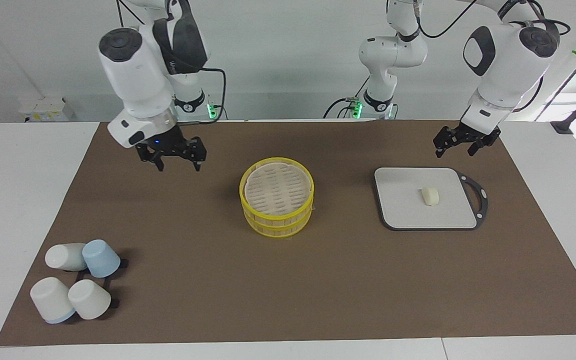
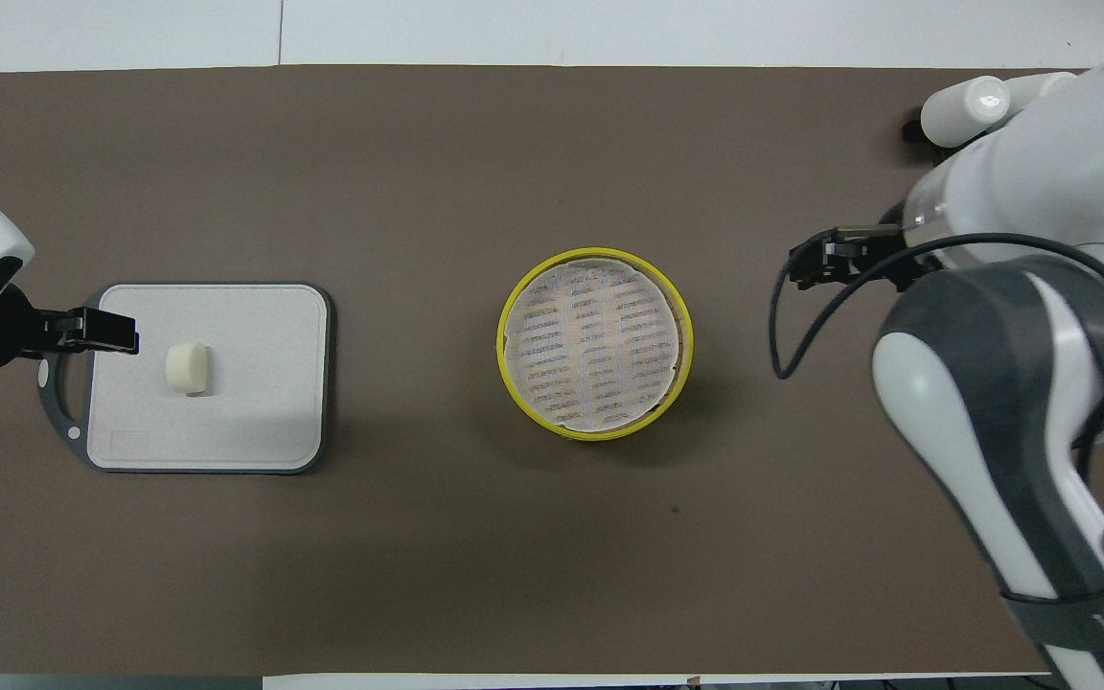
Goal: Place bun in steamer
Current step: 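Reach the right gripper to the steamer lid while the left gripper reaches the bun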
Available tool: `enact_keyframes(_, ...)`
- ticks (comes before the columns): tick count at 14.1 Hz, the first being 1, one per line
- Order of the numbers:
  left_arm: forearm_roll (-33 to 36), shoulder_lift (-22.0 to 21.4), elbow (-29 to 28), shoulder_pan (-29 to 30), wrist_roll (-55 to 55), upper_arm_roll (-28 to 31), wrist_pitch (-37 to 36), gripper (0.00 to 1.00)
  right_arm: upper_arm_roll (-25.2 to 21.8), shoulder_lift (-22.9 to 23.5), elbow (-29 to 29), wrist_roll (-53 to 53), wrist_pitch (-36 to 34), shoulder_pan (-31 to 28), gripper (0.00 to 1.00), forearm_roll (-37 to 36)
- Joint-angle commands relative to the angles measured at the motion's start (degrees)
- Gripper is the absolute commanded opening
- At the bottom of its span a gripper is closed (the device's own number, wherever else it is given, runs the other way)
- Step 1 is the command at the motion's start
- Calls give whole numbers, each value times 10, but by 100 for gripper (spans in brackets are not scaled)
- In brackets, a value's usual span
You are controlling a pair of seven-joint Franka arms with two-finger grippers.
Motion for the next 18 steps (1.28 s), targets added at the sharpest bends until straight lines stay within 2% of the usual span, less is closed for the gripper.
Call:
enact_keyframes(1,11,-5,-75,8,6,-1,72,100,-3,75,74,108,1,72,99,1)
enact_keyframes(4,10,6,-131,16,7,-1,150,100,-3,123,107,168,34,135,99,1)
enact_keyframes(6,11,43,-137,17,7,-1,193,100,-3,148,118,190,35,169,99,-2)
enact_keyframes(7,10,61,-136,22,8,-1,215,100,-4,170,143,207,35,190,99,-3)
enact_keyframes(9,11,77,-143,24,10,-2,238,100,-3,202,167,228,38,205,99,-3)
enact_keyframes(11,11,79,-171,24,10,-2,278,100,-3,209,164,233,77,220,99,1)
enact_keyframes(13,10,82,-188,24,30,-2,310,100,-3,215,162,234,84,222,99,2)
enact_keyframes(18,10,95,-192,35,64,-3,316,100,-3,234,159,241,102,236,99,2)
